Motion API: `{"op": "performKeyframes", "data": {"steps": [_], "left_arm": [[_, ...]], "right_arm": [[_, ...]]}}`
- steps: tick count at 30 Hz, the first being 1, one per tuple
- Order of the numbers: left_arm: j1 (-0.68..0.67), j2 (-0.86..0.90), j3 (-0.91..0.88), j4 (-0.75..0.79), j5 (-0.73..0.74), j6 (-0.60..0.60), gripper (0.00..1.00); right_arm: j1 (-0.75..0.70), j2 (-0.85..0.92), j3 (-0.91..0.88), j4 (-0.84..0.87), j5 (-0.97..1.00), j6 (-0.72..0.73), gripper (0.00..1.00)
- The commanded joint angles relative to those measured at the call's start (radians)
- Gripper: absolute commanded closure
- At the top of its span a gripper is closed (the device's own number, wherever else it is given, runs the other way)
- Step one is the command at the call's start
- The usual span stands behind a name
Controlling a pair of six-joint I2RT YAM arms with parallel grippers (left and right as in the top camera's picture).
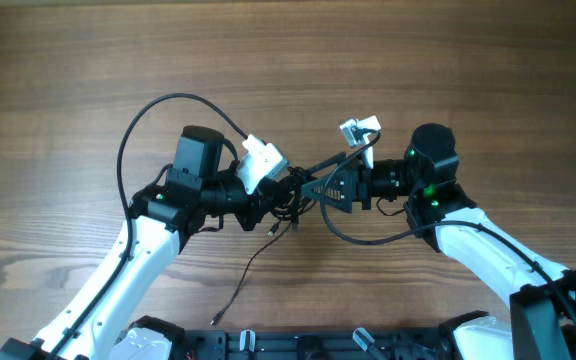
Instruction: Untangle cables
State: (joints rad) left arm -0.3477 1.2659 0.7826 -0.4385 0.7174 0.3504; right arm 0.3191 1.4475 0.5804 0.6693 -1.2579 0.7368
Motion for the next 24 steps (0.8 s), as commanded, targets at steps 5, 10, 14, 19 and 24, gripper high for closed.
{"op": "performKeyframes", "data": {"steps": [5, 10, 14, 19, 24], "left_arm": [[0.005, -0.009, 0.006, 0.014, 0.071, 0.009, 0.96], [0.005, -0.009, 0.006, 0.011, 0.071, 0.009, 0.96], [0.005, -0.009, 0.006, 0.005, 0.071, 0.002, 0.96], [0.005, -0.009, 0.006, 0.008, 0.070, -0.016, 0.96], [0.005, -0.009, 0.006, 0.007, 0.071, -0.018, 0.96]], "right_arm": [[0.082, 0.002, -0.001, 0.004, 0.034, -0.011, 0.19], [0.101, 0.002, -0.001, 0.031, 0.084, -0.026, 0.21], [0.101, 0.002, -0.001, 0.278, 0.061, 0.085, 0.39], [0.102, 0.002, -0.001, 0.190, 0.056, 0.031, 0.45], [0.100, 0.002, -0.001, -0.069, 0.087, -0.162, 0.46]]}}
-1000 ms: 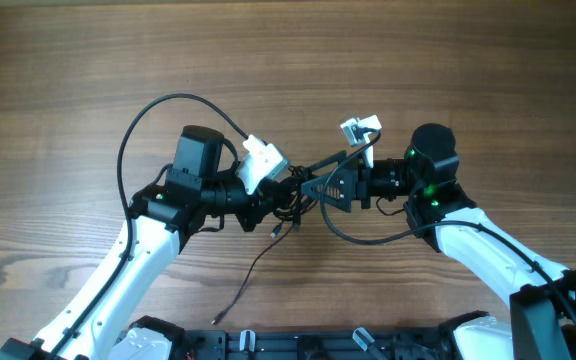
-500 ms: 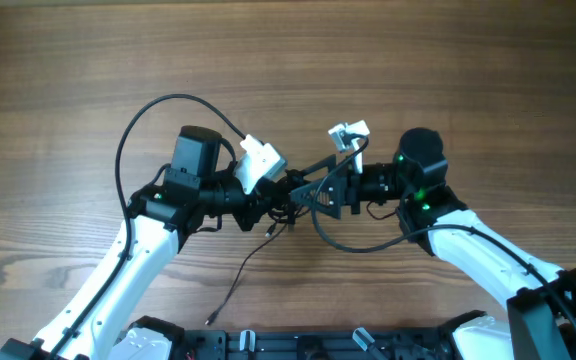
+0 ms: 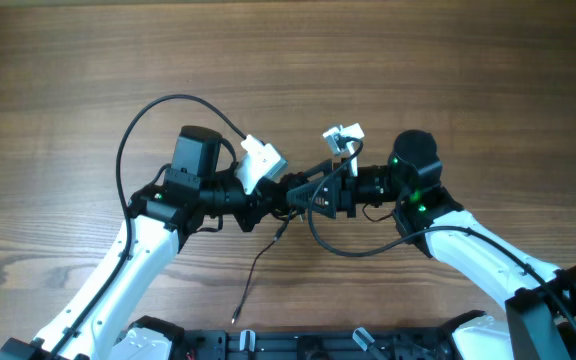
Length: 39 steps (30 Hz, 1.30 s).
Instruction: Untangle cables
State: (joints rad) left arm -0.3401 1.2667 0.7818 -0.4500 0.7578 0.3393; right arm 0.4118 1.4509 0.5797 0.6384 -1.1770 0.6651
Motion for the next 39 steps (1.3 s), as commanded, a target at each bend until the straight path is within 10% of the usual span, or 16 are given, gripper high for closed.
{"op": "performKeyframes", "data": {"steps": [1, 12, 20, 39], "left_arm": [[-0.003, -0.010, 0.007, 0.019, 0.030, -0.008, 0.96], [-0.032, -0.010, 0.007, 0.019, 0.030, -0.033, 0.96], [-0.043, -0.010, 0.007, -0.037, 0.041, -0.033, 0.96], [-0.076, -0.010, 0.008, -0.070, 0.146, -0.035, 0.96]], "right_arm": [[0.008, -0.001, 0.000, -0.028, -0.021, -0.090, 0.46], [0.042, -0.001, 0.000, -0.032, 0.135, -0.055, 0.96], [-0.089, -0.001, 0.000, 0.011, 0.574, 0.362, 0.96], [-0.336, -0.001, 0.000, -0.189, 0.737, 0.408, 0.92]]}}
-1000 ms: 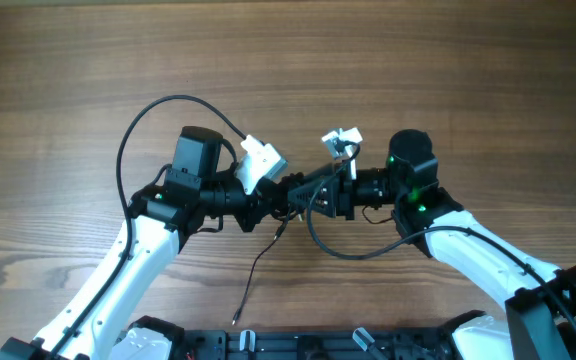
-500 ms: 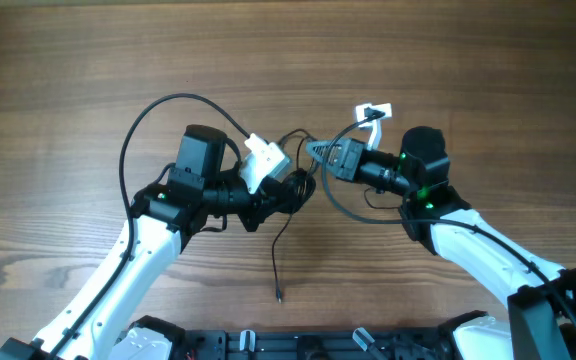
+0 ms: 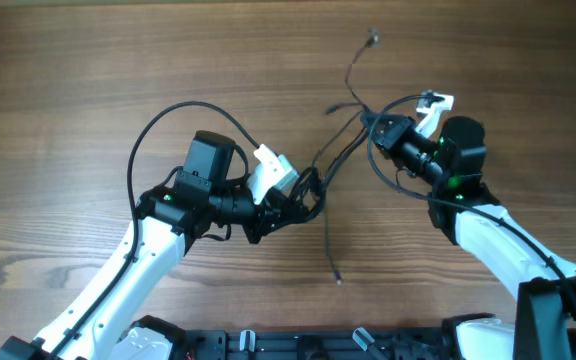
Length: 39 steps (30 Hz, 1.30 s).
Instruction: Untangle cables
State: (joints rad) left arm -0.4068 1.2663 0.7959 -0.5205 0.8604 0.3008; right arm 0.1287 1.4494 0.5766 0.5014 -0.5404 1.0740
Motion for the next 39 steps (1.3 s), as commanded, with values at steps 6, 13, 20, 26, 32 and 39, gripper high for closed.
{"op": "performKeyframes", "data": {"steps": [6, 13, 20, 26, 32, 39], "left_arm": [[-0.003, -0.010, -0.006, 0.121, 0.029, -0.199, 0.96], [-0.001, -0.010, -0.006, 0.360, 0.029, -0.457, 0.96], [-0.001, -0.010, -0.006, 0.645, -0.248, -0.922, 0.96], [-0.001, -0.010, -0.006, 0.557, 0.011, -0.389, 0.96], [-0.002, -0.009, -0.006, 0.468, -0.023, 0.020, 0.91], [-0.014, -0.009, -0.006, 0.472, -0.043, 0.119, 0.96]], "right_arm": [[-0.162, 0.000, 0.003, -0.271, 0.149, -0.002, 0.81], [-0.252, 0.000, 0.003, -0.374, 0.161, -0.110, 0.30], [-0.253, 0.000, 0.003, -0.383, -0.269, -0.427, 0.19], [-0.254, 0.000, 0.003, -0.306, -0.543, -0.682, 0.19], [-0.251, 0.000, 0.003, 0.202, -0.711, -0.407, 0.20], [-0.116, 0.000, 0.003, 0.278, -0.683, -0.200, 0.24]]}}
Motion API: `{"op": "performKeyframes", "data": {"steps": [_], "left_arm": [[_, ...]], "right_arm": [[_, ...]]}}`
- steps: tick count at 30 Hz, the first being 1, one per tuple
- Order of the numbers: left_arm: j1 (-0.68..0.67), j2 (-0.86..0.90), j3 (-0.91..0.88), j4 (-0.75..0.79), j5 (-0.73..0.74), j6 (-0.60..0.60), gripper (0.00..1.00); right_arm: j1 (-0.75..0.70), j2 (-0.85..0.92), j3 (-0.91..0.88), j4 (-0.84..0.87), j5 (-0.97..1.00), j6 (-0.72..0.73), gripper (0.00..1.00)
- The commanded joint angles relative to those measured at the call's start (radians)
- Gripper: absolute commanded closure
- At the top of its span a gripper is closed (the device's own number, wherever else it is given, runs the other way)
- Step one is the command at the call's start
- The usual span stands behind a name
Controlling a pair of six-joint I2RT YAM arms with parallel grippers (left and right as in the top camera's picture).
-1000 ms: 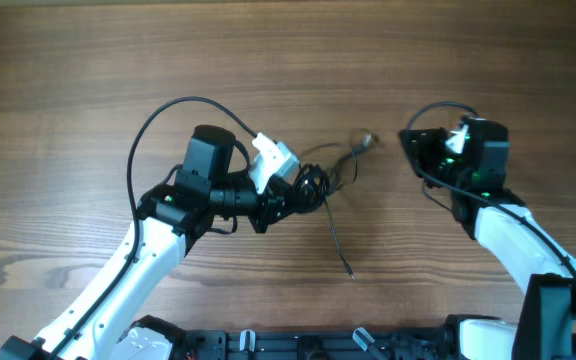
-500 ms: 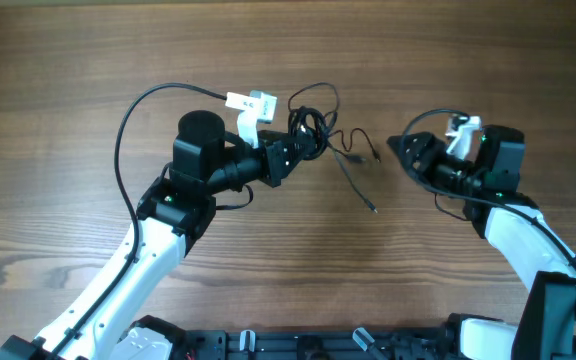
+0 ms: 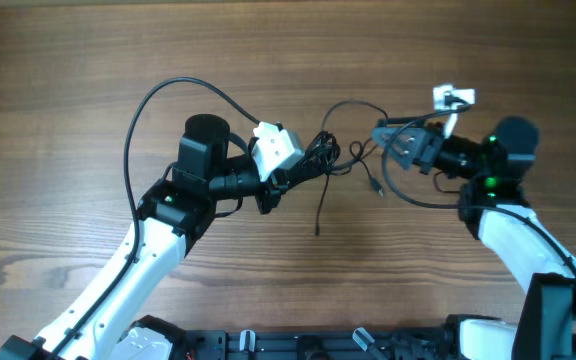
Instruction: Untangle cables
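The black cable tangle (image 3: pixel 320 153) is bunched at my left gripper (image 3: pixel 303 170), which is shut on it just in front of the white wrist camera (image 3: pixel 278 147). A thin strand (image 3: pixel 353 104) arcs from the bunch to my right gripper (image 3: pixel 393 140), which is shut on the cable to the right of the bunch. One loose end (image 3: pixel 318 230) hangs down onto the table below the bunch. Another end (image 3: pixel 378 188) lies between the two grippers. A black loop (image 3: pixel 413 203) sags under the right wrist.
A wide black cable loop (image 3: pixel 133 130) curves from the left arm up and over to its wrist camera. The wooden table (image 3: pixel 68 60) fills the view. A black rail (image 3: pixel 298 345) runs along the near edge between the arm bases.
The right gripper has moved right and slightly down, and the left gripper has moved up. The cable end that reached toward the far edge now lies between the grippers. The lower loose end sits higher.
Both grippers first met at the middle of the table, shut on the tangle, then stood even closer together. Later the right gripper was up and to the right with strands stretched from the bunch. Now the grippers stand wider apart, joined by one thin arc.
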State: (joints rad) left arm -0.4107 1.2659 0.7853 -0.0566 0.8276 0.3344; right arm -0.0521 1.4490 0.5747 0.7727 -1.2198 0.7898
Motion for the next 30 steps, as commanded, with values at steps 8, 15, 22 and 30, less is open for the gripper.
{"op": "performKeyframes", "data": {"steps": [8, 15, 22, 30], "left_arm": [[-0.120, -0.009, 0.004, -0.013, -0.046, 0.160, 0.96], [-0.204, 0.047, 0.004, -0.066, -0.178, 0.160, 0.96], [-0.206, 0.084, 0.004, -0.085, -0.194, 0.160, 0.96], [-0.216, 0.094, 0.004, -0.161, -0.194, 0.160, 0.96]], "right_arm": [[0.178, 0.000, 0.005, -0.054, 0.172, 0.154, 0.34], [0.178, 0.000, 0.005, 0.018, 0.066, 0.240, 0.49], [0.118, 0.000, 0.005, 0.310, 0.067, 0.447, 0.96], [-0.246, 0.000, 0.005, 0.375, 0.101, 0.694, 0.96]]}}
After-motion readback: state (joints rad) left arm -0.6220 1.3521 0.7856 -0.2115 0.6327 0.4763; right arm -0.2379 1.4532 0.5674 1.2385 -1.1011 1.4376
